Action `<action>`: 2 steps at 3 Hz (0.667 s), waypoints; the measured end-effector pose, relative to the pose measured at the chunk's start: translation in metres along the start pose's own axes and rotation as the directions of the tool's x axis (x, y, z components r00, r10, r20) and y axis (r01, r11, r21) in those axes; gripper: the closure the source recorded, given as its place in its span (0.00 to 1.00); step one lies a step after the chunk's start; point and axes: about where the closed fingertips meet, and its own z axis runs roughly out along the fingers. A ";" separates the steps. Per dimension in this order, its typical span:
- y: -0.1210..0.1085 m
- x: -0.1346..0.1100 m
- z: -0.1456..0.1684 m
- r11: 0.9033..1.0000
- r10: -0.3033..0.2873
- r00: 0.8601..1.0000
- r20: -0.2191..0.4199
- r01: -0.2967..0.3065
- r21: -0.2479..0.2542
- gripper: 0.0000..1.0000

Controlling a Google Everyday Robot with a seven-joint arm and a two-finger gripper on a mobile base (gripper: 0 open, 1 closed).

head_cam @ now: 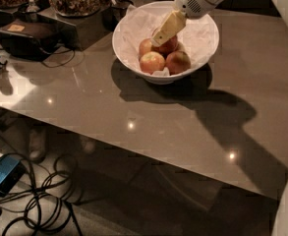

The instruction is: Pick apple from white bowl

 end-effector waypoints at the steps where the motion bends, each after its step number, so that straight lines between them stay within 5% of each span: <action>1: -0.004 0.000 0.002 1.000 0.008 1.000 -0.004 -0.008 0.007 0.32; 2: -0.004 0.000 0.002 1.000 0.009 1.000 -0.004 -0.009 0.007 0.29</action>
Offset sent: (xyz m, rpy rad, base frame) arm 0.0086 -0.0025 -0.0004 0.0034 0.0042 -0.0206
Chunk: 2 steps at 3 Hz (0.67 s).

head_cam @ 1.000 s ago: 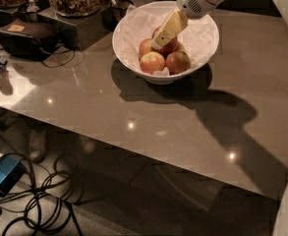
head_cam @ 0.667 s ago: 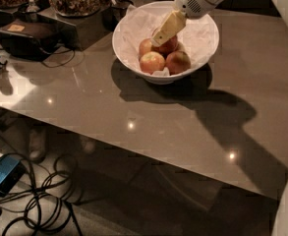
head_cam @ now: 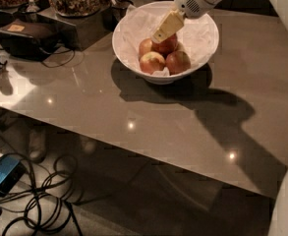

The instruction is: Pick apple from white bowl

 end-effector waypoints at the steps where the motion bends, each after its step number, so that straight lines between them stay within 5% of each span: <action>1: 0.000 0.004 0.002 1.000 0.010 1.000 -0.006 -0.010 -0.004 0.24; 2: 0.001 0.012 0.007 0.999 0.031 0.999 -0.014 -0.031 -0.014 0.24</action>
Offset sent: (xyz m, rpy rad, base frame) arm -0.0006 -0.0148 -0.0215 0.0146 0.0581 -0.0381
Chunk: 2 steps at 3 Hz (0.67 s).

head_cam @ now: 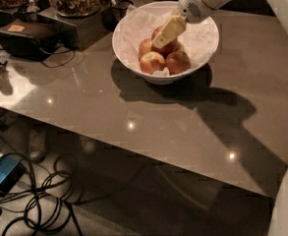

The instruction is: Pick apple from white bowl

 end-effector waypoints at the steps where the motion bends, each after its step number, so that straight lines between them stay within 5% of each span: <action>1: -0.003 0.007 0.006 1.000 0.016 1.000 -0.010 -0.017 -0.011 0.23; 2: -0.006 0.013 0.011 0.999 0.028 0.999 -0.024 -0.028 -0.020 0.23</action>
Offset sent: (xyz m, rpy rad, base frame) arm 0.0102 -0.0152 -0.0176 -0.0067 0.0538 -0.0252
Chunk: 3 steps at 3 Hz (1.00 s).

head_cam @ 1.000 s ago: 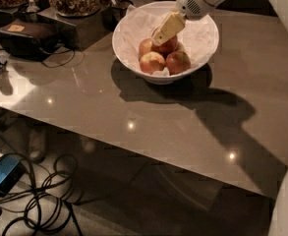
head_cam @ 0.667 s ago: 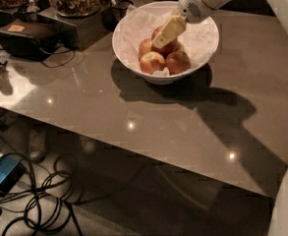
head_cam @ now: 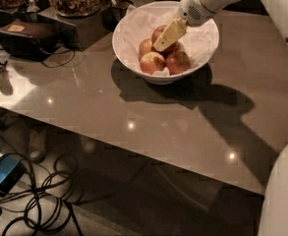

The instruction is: Pick apple from white bowl

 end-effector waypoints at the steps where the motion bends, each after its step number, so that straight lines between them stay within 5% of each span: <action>1: 0.000 0.003 0.007 1.000 0.008 1.000 -0.011 -0.008 -0.016 0.22; 2: 0.003 0.007 0.015 0.999 0.018 1.000 -0.022 -0.019 -0.037 0.20; 3: 0.004 0.008 0.016 0.999 0.017 1.000 -0.022 -0.018 -0.040 0.38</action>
Offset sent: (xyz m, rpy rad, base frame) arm 0.0001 0.0012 -0.0203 0.0012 0.0679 0.0044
